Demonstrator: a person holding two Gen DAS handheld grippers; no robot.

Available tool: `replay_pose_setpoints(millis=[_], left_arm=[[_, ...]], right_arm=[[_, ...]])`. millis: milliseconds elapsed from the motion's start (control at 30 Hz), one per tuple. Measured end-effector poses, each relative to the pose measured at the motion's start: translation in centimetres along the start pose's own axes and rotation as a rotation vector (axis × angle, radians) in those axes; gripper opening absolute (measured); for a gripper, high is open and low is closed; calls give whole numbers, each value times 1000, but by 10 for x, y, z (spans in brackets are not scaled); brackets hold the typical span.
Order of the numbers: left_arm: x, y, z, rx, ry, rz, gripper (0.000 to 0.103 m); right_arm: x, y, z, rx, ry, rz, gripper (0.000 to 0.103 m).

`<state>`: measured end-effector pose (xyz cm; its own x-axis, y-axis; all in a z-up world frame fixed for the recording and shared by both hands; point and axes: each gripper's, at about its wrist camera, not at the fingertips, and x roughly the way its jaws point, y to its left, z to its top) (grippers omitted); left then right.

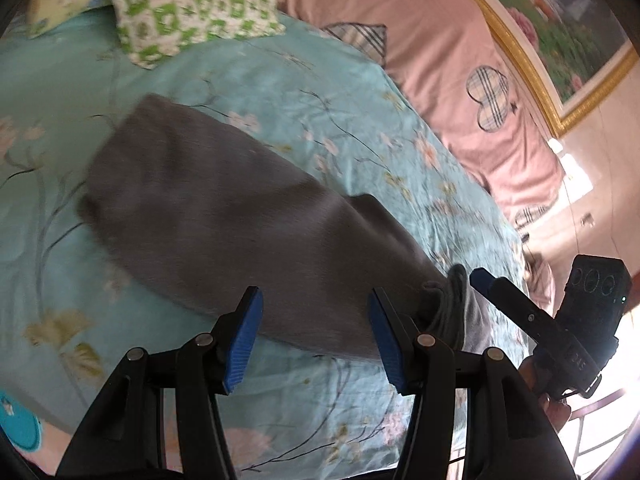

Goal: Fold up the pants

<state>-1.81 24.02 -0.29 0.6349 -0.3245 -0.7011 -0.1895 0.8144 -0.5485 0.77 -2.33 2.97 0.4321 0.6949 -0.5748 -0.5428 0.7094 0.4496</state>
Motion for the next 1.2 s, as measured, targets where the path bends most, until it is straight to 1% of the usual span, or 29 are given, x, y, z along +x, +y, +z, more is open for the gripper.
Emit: replay_pose_setpoints(millis=[300,533,833,1200], left_arm=[[-25,37,-7,-106,-31,49,55],[-36,68,0,-197,-63,74,57],[-28,95,6,-271,-65,85,57],[-19,112,9,-325,-62,81,57]], right_arm=[[36,13,18,-57,65,31,45],[65,21,31,-82,108,61,45],[113,30,48,-128,194,75,45],[158,37,79,-211,277,99,45]])
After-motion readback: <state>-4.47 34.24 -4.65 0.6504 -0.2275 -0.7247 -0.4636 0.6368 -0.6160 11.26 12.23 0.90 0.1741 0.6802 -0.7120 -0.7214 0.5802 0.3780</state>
